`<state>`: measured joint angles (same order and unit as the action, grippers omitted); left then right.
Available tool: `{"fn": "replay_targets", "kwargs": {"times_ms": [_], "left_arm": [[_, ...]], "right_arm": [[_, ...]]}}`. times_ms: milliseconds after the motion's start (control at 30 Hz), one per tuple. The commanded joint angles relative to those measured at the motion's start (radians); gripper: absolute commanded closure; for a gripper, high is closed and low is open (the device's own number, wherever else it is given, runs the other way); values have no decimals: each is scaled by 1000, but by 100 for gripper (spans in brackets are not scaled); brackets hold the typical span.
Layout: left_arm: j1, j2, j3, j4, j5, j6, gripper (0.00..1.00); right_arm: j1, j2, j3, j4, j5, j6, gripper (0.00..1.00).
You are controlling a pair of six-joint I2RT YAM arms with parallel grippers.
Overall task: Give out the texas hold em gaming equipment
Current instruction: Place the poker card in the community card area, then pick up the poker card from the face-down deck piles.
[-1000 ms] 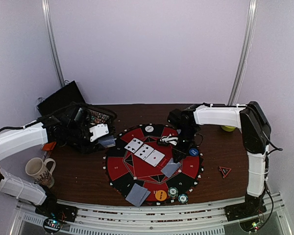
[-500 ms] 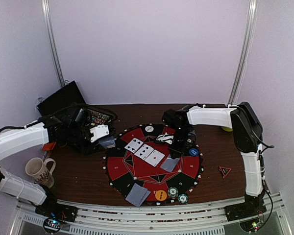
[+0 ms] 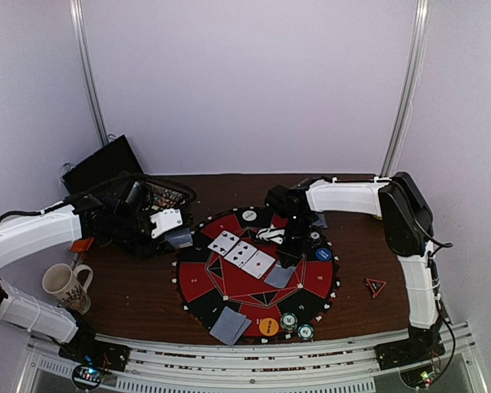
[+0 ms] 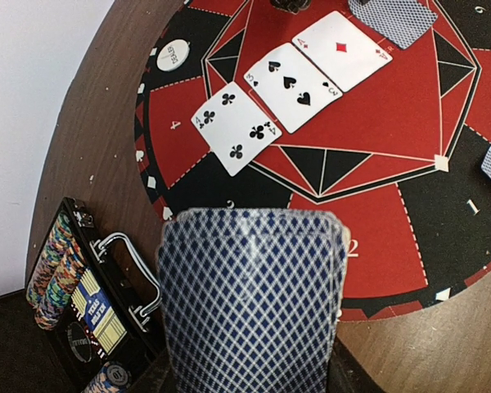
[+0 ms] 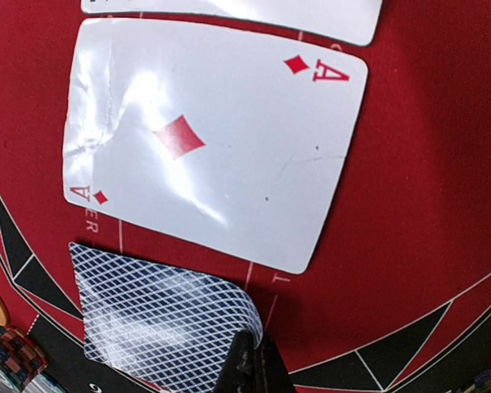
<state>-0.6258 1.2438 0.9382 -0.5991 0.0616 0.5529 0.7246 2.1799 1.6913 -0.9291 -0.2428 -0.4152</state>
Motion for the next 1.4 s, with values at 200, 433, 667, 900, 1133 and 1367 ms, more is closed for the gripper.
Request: {"fn": "replay_targets", "kwargs": {"times_ms": [200,433,667,900,1133,1367], "left_arm": [[-5,-5,13,39,-7,9,53],[-4,-8,12,38,-9,10,53],[-5,-8,14,35,-9,10,53],[-4,-11,12,35,-10,11,53],[-4,-7,15,35,-8,14,53],[-4,-4,24,36,-8,19,52]], "right_arm": [[6,26,15,4,63,40,100],[6,21,19,16,58,53,100],[6,22,19,13,66,58,100],[6,-12,-3,39,102,70,73],[6,-88,29,63,114,99,49],[-10,-281,-50,510,-142,445,28]]}}
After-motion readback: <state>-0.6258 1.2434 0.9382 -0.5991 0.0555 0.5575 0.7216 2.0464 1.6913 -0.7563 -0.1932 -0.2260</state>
